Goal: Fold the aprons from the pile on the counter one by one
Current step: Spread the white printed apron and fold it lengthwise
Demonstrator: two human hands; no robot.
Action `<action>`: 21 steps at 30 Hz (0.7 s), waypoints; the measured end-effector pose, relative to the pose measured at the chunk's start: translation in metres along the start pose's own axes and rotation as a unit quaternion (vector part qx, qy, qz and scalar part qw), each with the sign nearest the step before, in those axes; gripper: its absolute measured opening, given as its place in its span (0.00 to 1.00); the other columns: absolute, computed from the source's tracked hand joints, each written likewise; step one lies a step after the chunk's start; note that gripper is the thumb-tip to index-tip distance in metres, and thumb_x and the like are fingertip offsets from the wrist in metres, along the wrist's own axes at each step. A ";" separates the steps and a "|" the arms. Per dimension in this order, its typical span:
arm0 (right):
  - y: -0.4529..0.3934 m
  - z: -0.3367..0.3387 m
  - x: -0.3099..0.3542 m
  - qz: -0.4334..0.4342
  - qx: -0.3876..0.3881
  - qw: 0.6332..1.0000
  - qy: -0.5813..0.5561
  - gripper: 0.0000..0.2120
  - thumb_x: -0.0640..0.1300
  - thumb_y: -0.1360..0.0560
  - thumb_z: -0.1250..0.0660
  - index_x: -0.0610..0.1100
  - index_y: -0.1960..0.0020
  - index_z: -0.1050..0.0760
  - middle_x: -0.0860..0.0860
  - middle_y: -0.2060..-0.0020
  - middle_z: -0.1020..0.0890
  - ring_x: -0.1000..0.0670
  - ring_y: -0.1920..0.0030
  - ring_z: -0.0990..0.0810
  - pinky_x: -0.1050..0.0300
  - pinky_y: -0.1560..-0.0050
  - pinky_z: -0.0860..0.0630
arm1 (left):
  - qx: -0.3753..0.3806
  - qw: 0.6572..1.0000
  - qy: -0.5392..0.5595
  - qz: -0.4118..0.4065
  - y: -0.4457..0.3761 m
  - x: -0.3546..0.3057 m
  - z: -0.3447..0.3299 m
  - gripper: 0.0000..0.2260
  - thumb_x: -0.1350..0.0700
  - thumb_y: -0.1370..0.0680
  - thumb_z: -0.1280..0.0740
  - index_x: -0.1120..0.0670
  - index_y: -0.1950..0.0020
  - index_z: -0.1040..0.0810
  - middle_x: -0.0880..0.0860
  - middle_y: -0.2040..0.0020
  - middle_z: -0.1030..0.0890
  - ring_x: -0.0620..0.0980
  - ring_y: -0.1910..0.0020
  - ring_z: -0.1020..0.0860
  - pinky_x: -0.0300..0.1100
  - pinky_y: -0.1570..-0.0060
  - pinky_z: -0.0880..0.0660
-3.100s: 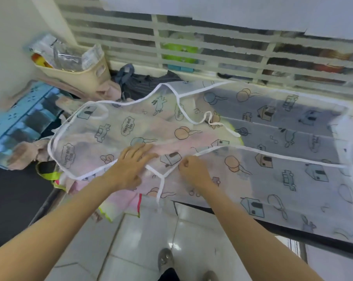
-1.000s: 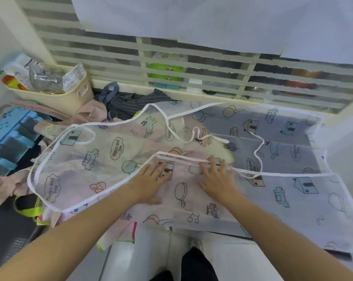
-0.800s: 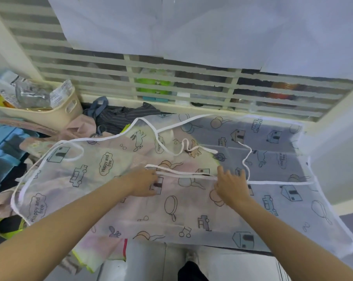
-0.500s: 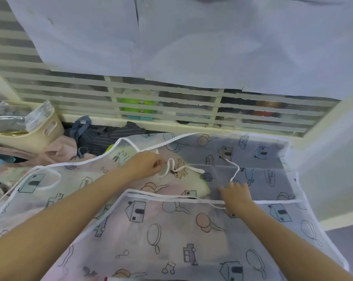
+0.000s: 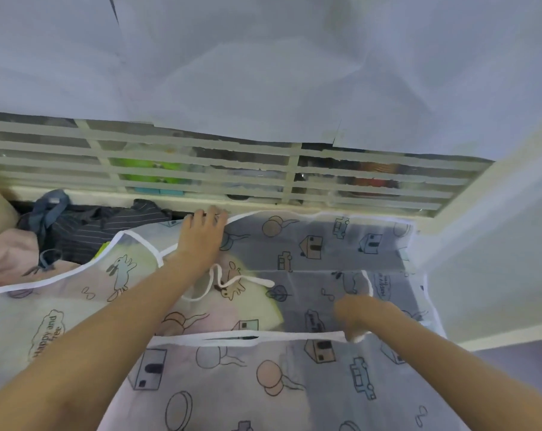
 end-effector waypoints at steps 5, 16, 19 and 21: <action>-0.012 0.053 -0.018 0.007 -0.198 0.980 -0.031 0.06 0.38 0.27 0.33 0.37 0.51 0.24 0.41 0.52 0.23 0.43 0.54 0.25 0.48 0.50 0.23 | -0.058 0.993 0.075 -0.064 -0.011 0.001 0.023 0.21 0.67 0.31 0.30 0.58 0.39 0.27 0.56 0.45 0.24 0.57 0.48 0.24 0.46 0.50 0.27; -0.010 0.124 -0.021 -0.035 -0.553 0.827 0.094 0.35 0.34 0.51 0.20 0.38 0.46 0.27 0.43 0.63 0.18 0.41 0.57 0.20 0.46 0.49 0.25 | -0.199 0.912 0.077 -0.350 0.105 0.009 0.021 0.07 0.62 0.29 0.42 0.55 0.54 0.31 0.52 0.60 0.22 0.50 0.58 0.33 0.41 0.55 0.37; 0.007 0.124 -0.021 0.001 -0.532 0.841 0.098 0.26 0.34 0.53 0.19 0.39 0.57 0.22 0.44 0.66 0.20 0.42 0.62 0.21 0.51 0.57 0.23 | -0.186 0.914 0.095 -0.347 0.107 0.008 0.018 0.05 0.59 0.30 0.39 0.55 0.54 0.29 0.52 0.61 0.22 0.50 0.59 0.32 0.40 0.57 0.36; 0.011 0.112 -0.020 -0.011 -0.459 0.885 0.079 0.20 0.38 0.36 0.24 0.41 0.46 0.25 0.45 0.53 0.21 0.45 0.53 0.21 0.54 0.50 0.27 | -0.144 0.928 0.097 -0.329 0.100 0.010 0.015 0.13 0.55 0.34 0.29 0.54 0.54 0.30 0.50 0.61 0.22 0.49 0.62 0.28 0.38 0.60 0.32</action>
Point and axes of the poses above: each hand's wrist, its own y-axis away from the middle knuckle, its own z-axis out of the back of the hand, x = y × z, the point moved 6 cm from there along -y, towards the middle knuckle
